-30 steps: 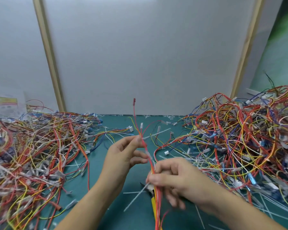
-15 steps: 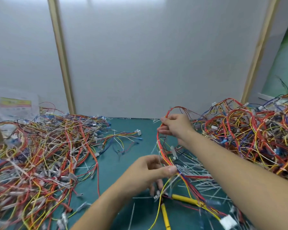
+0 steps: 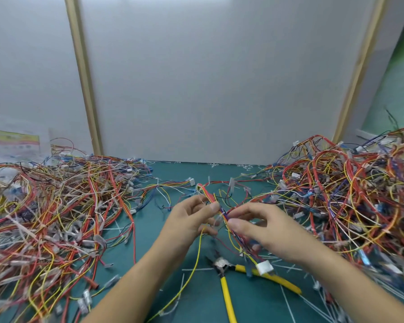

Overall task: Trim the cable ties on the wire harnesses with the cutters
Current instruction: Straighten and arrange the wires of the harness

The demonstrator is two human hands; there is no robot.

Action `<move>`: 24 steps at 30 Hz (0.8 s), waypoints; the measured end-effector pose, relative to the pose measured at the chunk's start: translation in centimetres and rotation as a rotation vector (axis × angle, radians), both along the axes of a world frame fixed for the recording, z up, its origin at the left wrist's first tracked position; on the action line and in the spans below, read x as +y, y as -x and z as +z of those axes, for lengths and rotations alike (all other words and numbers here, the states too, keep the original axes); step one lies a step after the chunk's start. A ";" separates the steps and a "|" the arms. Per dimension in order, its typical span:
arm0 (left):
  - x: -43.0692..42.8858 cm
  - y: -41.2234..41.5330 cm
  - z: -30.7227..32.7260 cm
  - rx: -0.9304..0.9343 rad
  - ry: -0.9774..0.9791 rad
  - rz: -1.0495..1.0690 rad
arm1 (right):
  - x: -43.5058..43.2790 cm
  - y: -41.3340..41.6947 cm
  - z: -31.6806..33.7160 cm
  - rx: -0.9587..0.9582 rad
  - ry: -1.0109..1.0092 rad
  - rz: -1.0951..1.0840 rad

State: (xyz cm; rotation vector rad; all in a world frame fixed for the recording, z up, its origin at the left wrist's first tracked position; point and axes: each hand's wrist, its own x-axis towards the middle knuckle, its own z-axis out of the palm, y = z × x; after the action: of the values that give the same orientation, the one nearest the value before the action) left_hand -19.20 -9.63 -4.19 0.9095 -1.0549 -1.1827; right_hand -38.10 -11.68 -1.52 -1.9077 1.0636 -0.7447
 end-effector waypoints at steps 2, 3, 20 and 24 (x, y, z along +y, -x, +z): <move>0.0 0.2 -0.1 -0.057 -0.019 0.037 | 0.2 0.0 -0.7 0.050 0.087 0.002; 0.1 0.3 -0.1 -0.104 -0.035 0.056 | 0.2 -0.1 -1.0 0.020 0.094 0.003; 1.9 1.4 1.2 -0.350 -0.058 0.117 | 3.1 -1.6 -0.8 0.432 1.120 -0.209; 1.8 0.5 1.2 -0.251 -0.255 -0.008 | 3.1 -1.8 -1.6 0.444 1.205 -0.144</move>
State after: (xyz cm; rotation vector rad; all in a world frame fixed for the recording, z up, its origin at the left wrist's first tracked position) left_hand -19.74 -7.87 -3.04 1.2802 -1.1230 -1.2514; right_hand -36.31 -8.56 -3.11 -3.1443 1.1110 -1.2487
